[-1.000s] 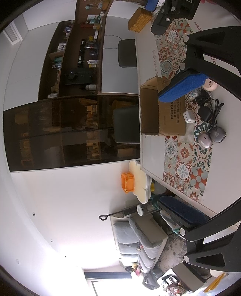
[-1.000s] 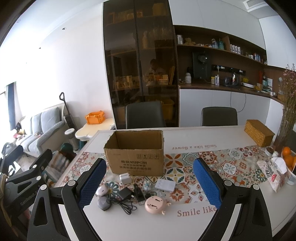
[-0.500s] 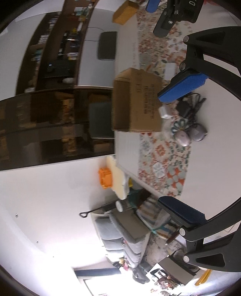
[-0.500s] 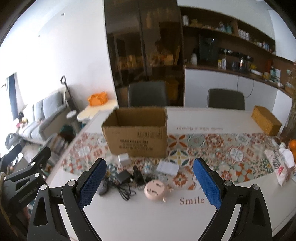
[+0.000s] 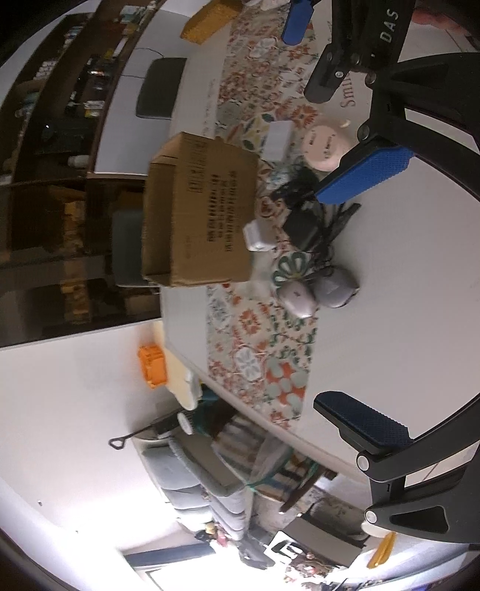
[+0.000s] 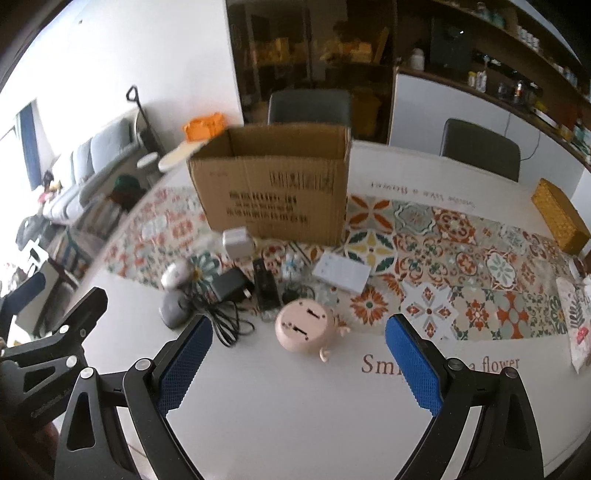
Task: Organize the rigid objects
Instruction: 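Lower the right gripper onto the pink round speaker and close it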
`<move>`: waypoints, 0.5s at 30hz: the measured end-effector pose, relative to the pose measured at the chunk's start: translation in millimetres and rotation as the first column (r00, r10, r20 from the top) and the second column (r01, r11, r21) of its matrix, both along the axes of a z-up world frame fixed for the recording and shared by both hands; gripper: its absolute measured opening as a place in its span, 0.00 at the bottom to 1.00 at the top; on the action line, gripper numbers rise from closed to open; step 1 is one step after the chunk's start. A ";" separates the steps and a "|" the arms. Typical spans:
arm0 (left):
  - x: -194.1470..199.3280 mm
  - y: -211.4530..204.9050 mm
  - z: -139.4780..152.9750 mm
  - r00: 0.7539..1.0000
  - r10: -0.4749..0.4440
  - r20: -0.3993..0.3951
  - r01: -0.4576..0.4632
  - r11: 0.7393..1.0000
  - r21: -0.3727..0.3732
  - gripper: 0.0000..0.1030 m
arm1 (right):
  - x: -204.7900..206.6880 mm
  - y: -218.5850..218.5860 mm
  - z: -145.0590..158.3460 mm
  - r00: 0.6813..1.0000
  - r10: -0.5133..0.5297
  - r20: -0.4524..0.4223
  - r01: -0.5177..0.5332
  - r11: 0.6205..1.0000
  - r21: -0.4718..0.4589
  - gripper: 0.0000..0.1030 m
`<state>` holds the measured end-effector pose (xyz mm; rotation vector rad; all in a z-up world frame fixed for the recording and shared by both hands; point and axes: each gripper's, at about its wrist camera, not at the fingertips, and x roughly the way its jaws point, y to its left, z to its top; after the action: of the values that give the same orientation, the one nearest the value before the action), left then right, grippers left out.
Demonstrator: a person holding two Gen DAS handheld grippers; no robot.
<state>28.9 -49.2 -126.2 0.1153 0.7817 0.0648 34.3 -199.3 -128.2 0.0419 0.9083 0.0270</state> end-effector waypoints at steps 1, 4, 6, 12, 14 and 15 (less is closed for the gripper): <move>0.8 0.1 -4.0 1.000 0.007 -0.009 -0.007 1.000 -0.002 1.00 | 0.9 -0.4 -3.8 1.000 0.003 -0.009 -0.003 1.000 -0.003 0.92; 4.3 -4.6 -17.2 0.999 0.025 -0.044 -0.025 1.000 -0.005 1.00 | 7.2 -4.0 -19.3 0.999 0.022 -0.033 -0.022 1.000 -0.011 0.92; 6.1 -7.2 -25.4 0.998 0.037 -0.060 -0.037 0.999 -0.006 1.00 | 12.5 -3.7 -29.8 0.997 0.048 -0.055 -0.049 0.999 -0.020 0.92; 12.9 -13.7 -51.3 0.990 0.084 -0.117 -0.086 0.996 -0.009 1.00 | 27.5 -3.3 -55.4 0.989 0.116 -0.096 -0.121 0.991 -0.054 0.92; 15.7 -14.9 -56.6 0.987 0.101 -0.125 -0.103 0.995 -0.014 1.00 | 32.4 -4.4 -61.3 0.986 0.131 -0.107 -0.137 0.989 -0.057 0.92; 17.3 -15.3 -59.4 0.986 0.111 -0.128 -0.114 0.993 -0.014 1.00 | 35.9 -5.4 -64.5 0.984 0.140 -0.114 -0.147 0.988 -0.055 0.92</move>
<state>46.3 -64.5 -185.5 0.0549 0.9156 0.1576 70.2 -204.6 -192.6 -0.0821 1.0206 0.1309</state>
